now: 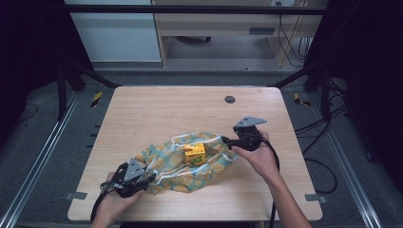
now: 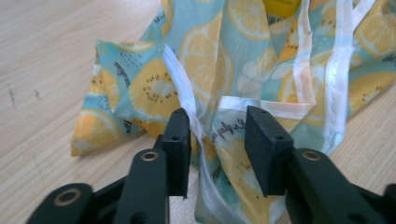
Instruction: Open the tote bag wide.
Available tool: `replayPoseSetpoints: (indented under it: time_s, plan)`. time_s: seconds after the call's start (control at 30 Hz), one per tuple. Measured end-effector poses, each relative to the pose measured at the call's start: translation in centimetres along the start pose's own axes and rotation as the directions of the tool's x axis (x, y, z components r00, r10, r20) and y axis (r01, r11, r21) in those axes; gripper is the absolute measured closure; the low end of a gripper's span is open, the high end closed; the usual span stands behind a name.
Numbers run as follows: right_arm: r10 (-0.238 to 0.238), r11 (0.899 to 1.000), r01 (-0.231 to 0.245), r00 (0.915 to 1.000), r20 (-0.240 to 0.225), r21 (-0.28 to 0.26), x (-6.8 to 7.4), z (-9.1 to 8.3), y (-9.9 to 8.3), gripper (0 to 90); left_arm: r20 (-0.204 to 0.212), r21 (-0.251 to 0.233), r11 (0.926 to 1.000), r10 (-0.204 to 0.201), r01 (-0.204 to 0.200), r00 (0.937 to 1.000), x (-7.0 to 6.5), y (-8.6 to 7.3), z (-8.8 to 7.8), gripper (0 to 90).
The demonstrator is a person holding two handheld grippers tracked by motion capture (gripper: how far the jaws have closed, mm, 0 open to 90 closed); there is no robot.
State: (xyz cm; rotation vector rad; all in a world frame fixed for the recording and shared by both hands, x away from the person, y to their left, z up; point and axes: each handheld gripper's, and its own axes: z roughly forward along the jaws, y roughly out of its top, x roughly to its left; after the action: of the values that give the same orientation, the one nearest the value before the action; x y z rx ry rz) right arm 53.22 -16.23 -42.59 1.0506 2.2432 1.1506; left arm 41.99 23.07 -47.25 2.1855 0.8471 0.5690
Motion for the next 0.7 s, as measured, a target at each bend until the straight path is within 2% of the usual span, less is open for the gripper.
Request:
replayPoseSetpoints:
  time_s: [0.17, 0.2, 0.23, 0.27, 0.3, 0.4, 0.53, 0.63, 0.7]
  plan:
    - [-0.015, 1.0, 0.014, 0.9997, -0.02, -0.025, 1.0, -1.4, 1.3, 31.7, -0.001, -0.042, 0.9986, -0.033, 0.033, 0.9995, 0.1, 0.2, -0.6, 48.9]
    - [-0.024, 0.999, 0.023, 0.9993, -0.028, -0.031, 1.4, -1.9, 1.4, 30.9, -0.008, -0.065, 0.9973, -0.035, 0.035, 0.9993, 0.2, 0.5, -1.1, 47.0]
    - [-0.024, 0.999, 0.023, 0.9993, -0.028, -0.031, 1.4, -1.9, 1.4, 30.9, -0.008, -0.065, 0.9973, -0.035, 0.035, 0.9993, 0.2, 0.5, -1.1, 45.4]
    - [-0.033, 0.999, 0.031, 0.9988, -0.036, -0.032, 1.7, -2.2, 1.5, 30.3, -0.005, -0.095, 0.9948, -0.037, 0.036, 0.9993, 0.2, 1.0, -1.7, 45.4]
    - [-0.051, 0.998, 0.049, 0.9975, -0.049, -0.036, 2.5, -2.9, 1.4, 29.2, -0.001, -0.104, 0.994, -0.035, 0.035, 0.9994, 0.2, 1.2, -1.9, 42.6]
    - [-0.07, 0.997, 0.068, 0.995, -0.07, -0.035, 3.6, -3.8, 0.7, 28.3, 0.012, -0.135, 0.9903, -0.033, 0.034, 0.9994, 0.3, 2.2, -2.6, 37.3]
    - [-0.098, 0.995, 0.095, 0.99, -0.102, -0.026, 5.2, -4.7, -0.8, 25.4, 0.002, -0.122, 0.9924, -0.011, 0.011, 0.9999, 1.0, 3.7, -2.2, 35.5]
    - [-0.107, 0.994, 0.106, 0.987, -0.12, -0.011, 6.1, -5.1, -1.9, 22.9, 0.02, -0.111, 0.9937, -0.017, 0.019, 0.9997, 1.8, 4.9, -1.2, 34.6]
    - [-0.124, 0.992, 0.127, 0.9843, -0.126, 0.018, 6.6, -4.9, -2.7, 20.3, 0.022, -0.092, 0.9957, -0.005, 0.007, 0.9998, 2.2, 5.7, -0.4, 34.4]
